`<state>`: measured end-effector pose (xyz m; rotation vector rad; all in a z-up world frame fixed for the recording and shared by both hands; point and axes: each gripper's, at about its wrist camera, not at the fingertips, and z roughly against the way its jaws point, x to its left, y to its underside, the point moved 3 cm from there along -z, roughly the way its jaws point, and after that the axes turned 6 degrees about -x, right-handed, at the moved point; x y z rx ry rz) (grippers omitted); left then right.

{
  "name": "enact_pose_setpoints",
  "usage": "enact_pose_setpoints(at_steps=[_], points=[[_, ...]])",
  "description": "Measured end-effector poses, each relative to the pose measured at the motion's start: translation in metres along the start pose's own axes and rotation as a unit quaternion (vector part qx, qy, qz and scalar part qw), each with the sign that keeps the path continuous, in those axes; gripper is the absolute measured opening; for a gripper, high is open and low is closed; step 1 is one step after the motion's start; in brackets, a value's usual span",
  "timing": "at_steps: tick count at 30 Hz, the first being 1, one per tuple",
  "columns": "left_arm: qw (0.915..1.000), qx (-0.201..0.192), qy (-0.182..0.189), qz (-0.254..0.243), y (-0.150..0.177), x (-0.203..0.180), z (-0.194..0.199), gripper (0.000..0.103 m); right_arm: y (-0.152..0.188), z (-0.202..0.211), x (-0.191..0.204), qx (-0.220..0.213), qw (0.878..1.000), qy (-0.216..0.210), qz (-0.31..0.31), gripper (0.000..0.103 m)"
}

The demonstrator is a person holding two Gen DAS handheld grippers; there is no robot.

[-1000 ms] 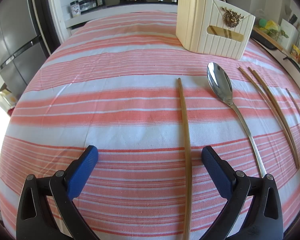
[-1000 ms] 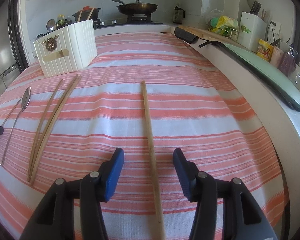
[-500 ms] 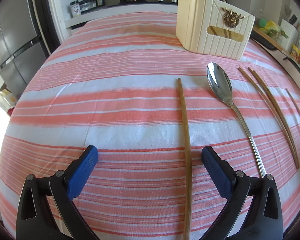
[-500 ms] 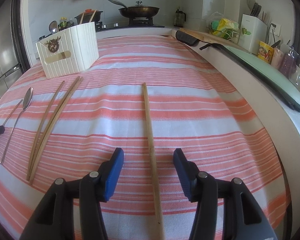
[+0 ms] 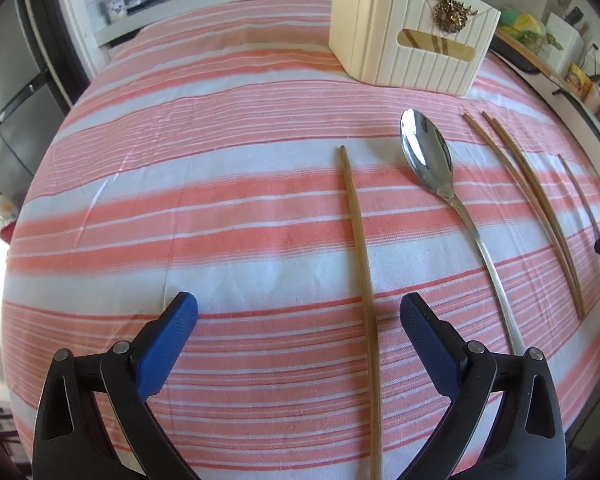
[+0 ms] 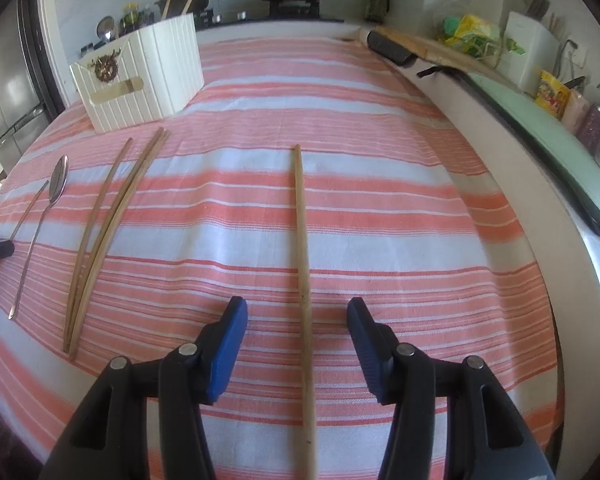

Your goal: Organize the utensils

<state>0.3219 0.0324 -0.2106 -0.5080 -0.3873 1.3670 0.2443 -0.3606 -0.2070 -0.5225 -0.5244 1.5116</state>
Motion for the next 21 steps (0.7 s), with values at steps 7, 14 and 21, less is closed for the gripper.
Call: enact_pose_setpoints(at_steps=[7, 14, 21], points=[[0.9976, 0.051, 0.011, -0.045, -0.038, -0.009, -0.022, 0.085, -0.046, -0.02, -0.009, 0.063, 0.996, -0.045, 0.031, 0.053], [0.993, 0.078, 0.019, -0.086, -0.065, -0.037, -0.04, 0.027, -0.087, -0.068, 0.004, 0.08, 0.995, -0.042, 0.047, 0.025], [0.9975, 0.023, 0.008, -0.067, -0.084, -0.043, -0.027, 0.003, -0.113, -0.059, 0.01, 0.055, 0.997, -0.057, 0.01, 0.006]])
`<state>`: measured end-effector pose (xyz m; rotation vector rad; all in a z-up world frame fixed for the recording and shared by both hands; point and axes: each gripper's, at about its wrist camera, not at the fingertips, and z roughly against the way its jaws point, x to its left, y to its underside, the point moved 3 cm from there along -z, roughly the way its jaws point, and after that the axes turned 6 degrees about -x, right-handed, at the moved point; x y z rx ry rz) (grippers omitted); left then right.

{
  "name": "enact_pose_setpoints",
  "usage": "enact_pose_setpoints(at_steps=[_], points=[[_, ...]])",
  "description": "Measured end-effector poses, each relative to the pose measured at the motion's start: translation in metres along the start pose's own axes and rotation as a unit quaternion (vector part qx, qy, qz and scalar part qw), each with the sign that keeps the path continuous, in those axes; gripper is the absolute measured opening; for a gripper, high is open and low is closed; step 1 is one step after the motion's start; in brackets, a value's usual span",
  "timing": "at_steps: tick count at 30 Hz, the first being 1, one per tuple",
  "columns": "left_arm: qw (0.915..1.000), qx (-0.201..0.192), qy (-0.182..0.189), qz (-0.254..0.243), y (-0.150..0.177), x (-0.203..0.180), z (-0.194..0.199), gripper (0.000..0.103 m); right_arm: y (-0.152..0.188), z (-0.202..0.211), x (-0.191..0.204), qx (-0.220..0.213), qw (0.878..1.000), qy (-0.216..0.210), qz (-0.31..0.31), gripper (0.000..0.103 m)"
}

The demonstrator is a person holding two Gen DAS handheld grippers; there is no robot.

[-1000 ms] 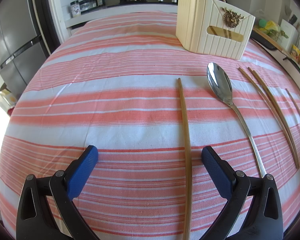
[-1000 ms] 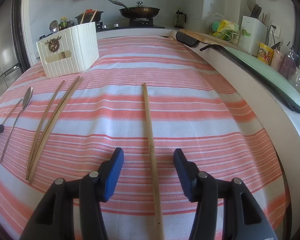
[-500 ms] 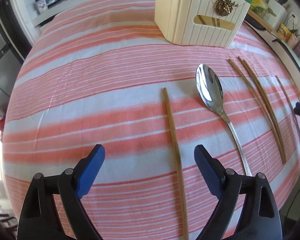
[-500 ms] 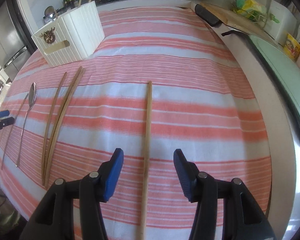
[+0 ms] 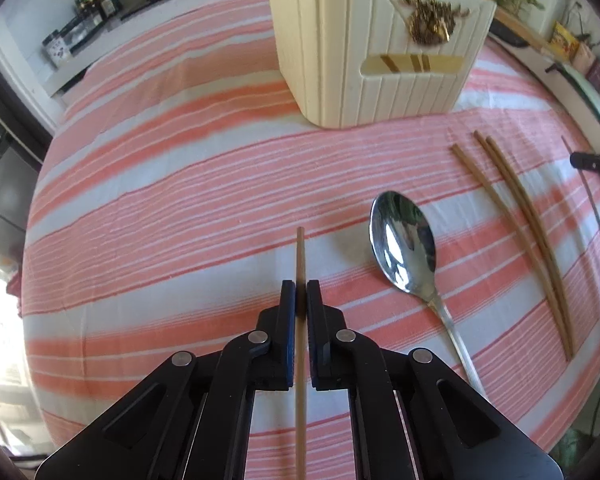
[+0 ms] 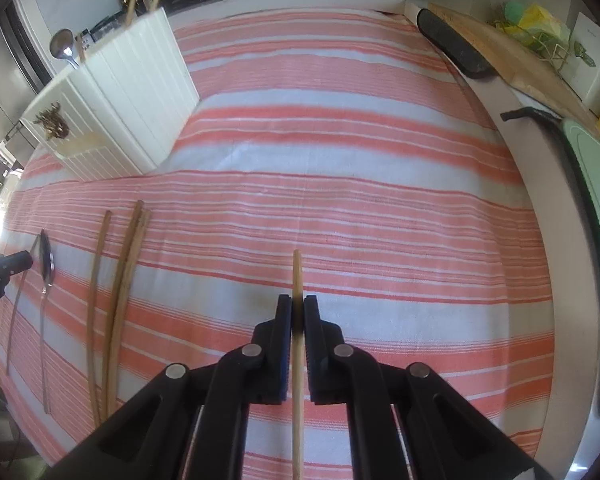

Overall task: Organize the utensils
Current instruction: 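Lift both chopsticks and lower them into the white holder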

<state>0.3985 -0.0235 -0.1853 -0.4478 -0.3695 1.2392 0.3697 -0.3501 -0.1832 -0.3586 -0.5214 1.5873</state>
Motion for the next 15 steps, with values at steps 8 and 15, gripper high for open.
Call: enact_pose_setpoints(at_steps=[8, 15], points=[[0.9901, -0.13, 0.035, 0.039, -0.003, 0.011, 0.101, 0.004, 0.002, 0.113, 0.028, -0.117, 0.991, -0.058, 0.011, 0.006], [0.9726, -0.217, 0.067, 0.048, 0.014, 0.026, 0.177, 0.003, 0.011, 0.178, 0.048, -0.19, 0.979, -0.076, 0.023, 0.006]])
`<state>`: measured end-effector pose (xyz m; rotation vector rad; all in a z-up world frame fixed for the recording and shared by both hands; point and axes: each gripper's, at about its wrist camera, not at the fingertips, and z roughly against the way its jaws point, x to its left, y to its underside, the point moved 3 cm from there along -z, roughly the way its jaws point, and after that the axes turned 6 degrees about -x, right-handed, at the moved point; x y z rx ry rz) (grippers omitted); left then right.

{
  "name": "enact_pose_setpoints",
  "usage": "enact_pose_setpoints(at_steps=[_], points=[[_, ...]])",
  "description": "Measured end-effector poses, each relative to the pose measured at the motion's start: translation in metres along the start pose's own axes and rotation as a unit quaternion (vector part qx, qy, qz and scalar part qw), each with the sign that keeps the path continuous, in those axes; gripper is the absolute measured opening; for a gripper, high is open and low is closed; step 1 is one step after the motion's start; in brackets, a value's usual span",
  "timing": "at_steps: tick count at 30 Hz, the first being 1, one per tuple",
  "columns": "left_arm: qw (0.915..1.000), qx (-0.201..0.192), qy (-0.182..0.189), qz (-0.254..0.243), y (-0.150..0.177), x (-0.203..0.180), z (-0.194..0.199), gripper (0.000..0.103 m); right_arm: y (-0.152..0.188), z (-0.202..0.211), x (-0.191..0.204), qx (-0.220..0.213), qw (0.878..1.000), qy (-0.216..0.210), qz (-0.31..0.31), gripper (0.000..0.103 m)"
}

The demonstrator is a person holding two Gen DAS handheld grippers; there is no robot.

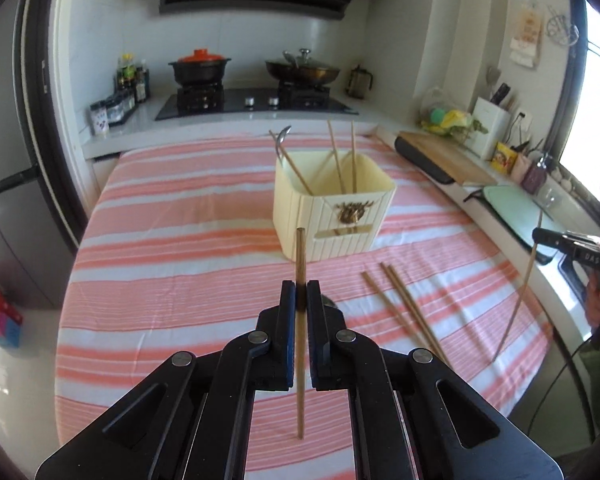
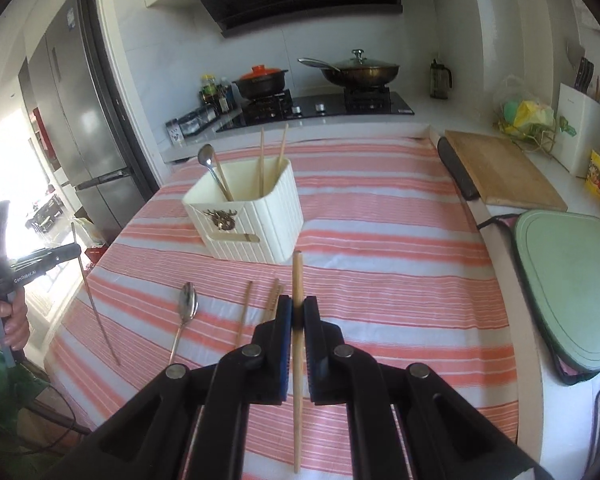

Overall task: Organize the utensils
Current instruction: 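Lift both chopsticks and lower them into the white holder, then open both grippers to release the chopsticks and withdraw from the holder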

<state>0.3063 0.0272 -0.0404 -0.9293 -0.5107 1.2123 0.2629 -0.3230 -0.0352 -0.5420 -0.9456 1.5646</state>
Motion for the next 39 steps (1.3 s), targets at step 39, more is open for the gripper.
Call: enact_pose_setpoints(at_steps=[39], points=[[0.9946, -0.013, -0.016, 0.102, -0.155, 0.01, -0.145, 0.004, -0.174, -0.169, 0.087, -0.074, 0.995, -0.029, 0.065, 0.006]])
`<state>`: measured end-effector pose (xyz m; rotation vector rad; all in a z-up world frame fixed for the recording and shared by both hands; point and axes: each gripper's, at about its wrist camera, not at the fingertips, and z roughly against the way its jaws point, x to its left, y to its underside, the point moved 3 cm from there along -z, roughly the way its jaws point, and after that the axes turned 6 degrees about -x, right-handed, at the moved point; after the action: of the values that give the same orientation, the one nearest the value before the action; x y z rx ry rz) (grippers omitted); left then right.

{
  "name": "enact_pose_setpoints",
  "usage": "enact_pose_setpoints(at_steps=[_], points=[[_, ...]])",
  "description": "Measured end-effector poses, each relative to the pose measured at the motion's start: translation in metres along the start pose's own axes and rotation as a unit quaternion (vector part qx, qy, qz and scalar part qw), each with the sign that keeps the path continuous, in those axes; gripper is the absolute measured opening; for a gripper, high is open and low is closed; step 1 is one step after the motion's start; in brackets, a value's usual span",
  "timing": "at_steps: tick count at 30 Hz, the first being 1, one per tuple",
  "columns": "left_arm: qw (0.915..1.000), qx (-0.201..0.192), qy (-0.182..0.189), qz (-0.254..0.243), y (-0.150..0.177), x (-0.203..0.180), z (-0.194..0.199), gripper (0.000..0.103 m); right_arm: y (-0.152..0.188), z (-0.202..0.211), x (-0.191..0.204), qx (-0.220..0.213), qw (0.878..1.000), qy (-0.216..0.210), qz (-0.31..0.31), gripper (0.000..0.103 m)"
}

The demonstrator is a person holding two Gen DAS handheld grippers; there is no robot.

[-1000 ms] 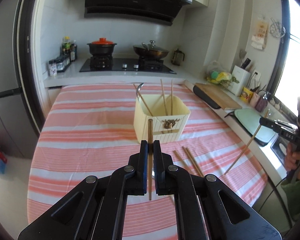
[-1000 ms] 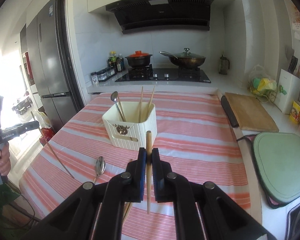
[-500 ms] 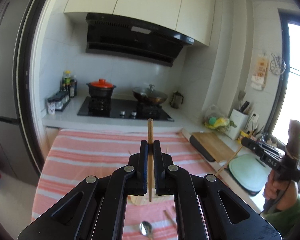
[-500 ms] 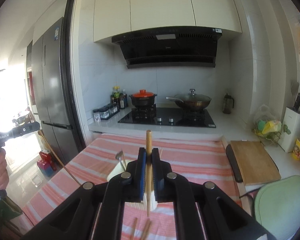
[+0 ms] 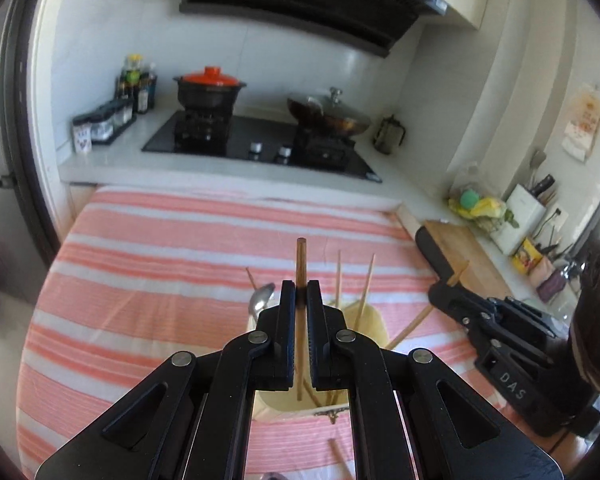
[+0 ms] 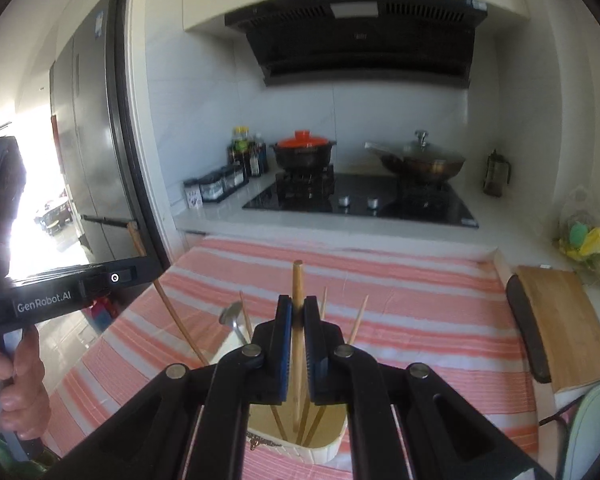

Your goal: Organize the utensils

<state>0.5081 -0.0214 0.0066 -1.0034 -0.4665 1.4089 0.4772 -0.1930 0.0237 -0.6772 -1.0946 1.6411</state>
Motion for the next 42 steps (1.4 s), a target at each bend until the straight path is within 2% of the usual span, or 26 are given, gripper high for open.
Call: enact_pose_setpoints(at_steps=[3, 4, 5, 6, 7, 8, 10, 12, 13, 14, 16, 19, 21, 24, 26, 29, 32, 38, 42], points=[[0.999, 0.041, -0.004, 0.018, 0.006, -0.001, -0.025, 0.004, 0.014, -0.043, 0.0, 0.065, 0.998, -0.015, -0.009, 0.007], [0.9986, 0.046, -0.011, 0.022, 0.007, -0.002, -0.026, 0.011, 0.016, -0.051, -0.001, 0.074, 0.997, -0.015, -0.014, 0.007], [0.9986, 0.047, -0.012, 0.021, 0.007, -0.003, -0.025, 0.015, 0.015, -0.055, -0.002, 0.075, 0.997, -0.017, -0.02, 0.013], [0.9988, 0.043, -0.013, 0.018, 0.006, -0.004, -0.019, 0.027, 0.012, -0.054, -0.002, 0.07, 0.997, -0.021, -0.026, 0.018], [0.9993, 0.035, -0.014, 0.009, 0.007, -0.004, -0.01, 0.039, 0.008, -0.046, -0.003, 0.056, 0.998, -0.026, -0.034, 0.027], [0.9995, 0.025, -0.016, -0.007, 0.009, -0.005, 0.001, 0.045, 0.004, -0.033, -0.003, 0.038, 0.998, -0.03, -0.042, 0.037], [0.9981, 0.01, -0.028, -0.053, 0.018, -0.009, 0.024, 0.068, -0.003, -0.007, -0.004, 0.01, 0.998, -0.035, -0.041, 0.046], [0.9943, 0.006, -0.039, -0.099, 0.038, -0.008, 0.049, 0.077, 0.003, 0.025, -0.003, -0.003, 0.999, -0.034, -0.019, 0.049], [0.992, 0.012, -0.04, -0.119, 0.051, -0.005, 0.06, 0.081, 0.011, 0.04, -0.003, -0.004, 0.999, -0.032, -0.006, 0.053], [0.9895, 0.019, -0.039, -0.138, 0.069, -0.003, 0.072, 0.083, 0.025, 0.057, -0.004, -0.004, 1.0, -0.029, 0.008, 0.06], [0.9855, 0.031, -0.038, -0.162, 0.107, 0.004, 0.093, 0.089, 0.063, 0.085, -0.007, 0.0, 0.999, -0.02, 0.038, 0.064], [0.9847, 0.058, -0.039, -0.159, 0.169, 0.018, 0.111, 0.09, 0.14, 0.113, -0.016, 0.027, 0.997, 0.026, 0.066, 0.064], [0.9848, 0.08, -0.053, -0.145, 0.207, 0.028, 0.113, 0.09, 0.189, 0.126, -0.024, 0.053, 0.996, 0.047, 0.048, 0.064], [0.9831, 0.107, -0.08, -0.126, 0.246, 0.036, 0.103, 0.09, 0.243, 0.142, -0.034, 0.077, 0.995, 0.068, 0.008, 0.064], [0.9832, 0.111, -0.093, -0.111, 0.259, 0.041, 0.091, 0.09, 0.266, 0.145, -0.038, 0.085, 0.993, 0.085, -0.002, 0.064], [0.9844, 0.106, -0.11, -0.087, 0.271, 0.053, 0.071, 0.09, 0.287, 0.136, -0.048, 0.098, 0.99, 0.101, -0.007, 0.064], [0.9819, 0.098, -0.142, -0.078, 0.277, 0.065, 0.059, 0.09, 0.298, 0.127, -0.063, 0.109, 0.985, 0.132, -0.004, 0.064], [0.9825, 0.107, -0.142, -0.056, 0.29, 0.081, 0.054, 0.09, 0.312, 0.119, -0.087, 0.133, 0.981, 0.126, -0.066, 0.064], [0.9818, 0.105, -0.147, -0.059, 0.291, 0.08, 0.052, 0.098, 0.314, 0.118, -0.086, 0.137, 0.98, 0.13, -0.063, 0.065]])
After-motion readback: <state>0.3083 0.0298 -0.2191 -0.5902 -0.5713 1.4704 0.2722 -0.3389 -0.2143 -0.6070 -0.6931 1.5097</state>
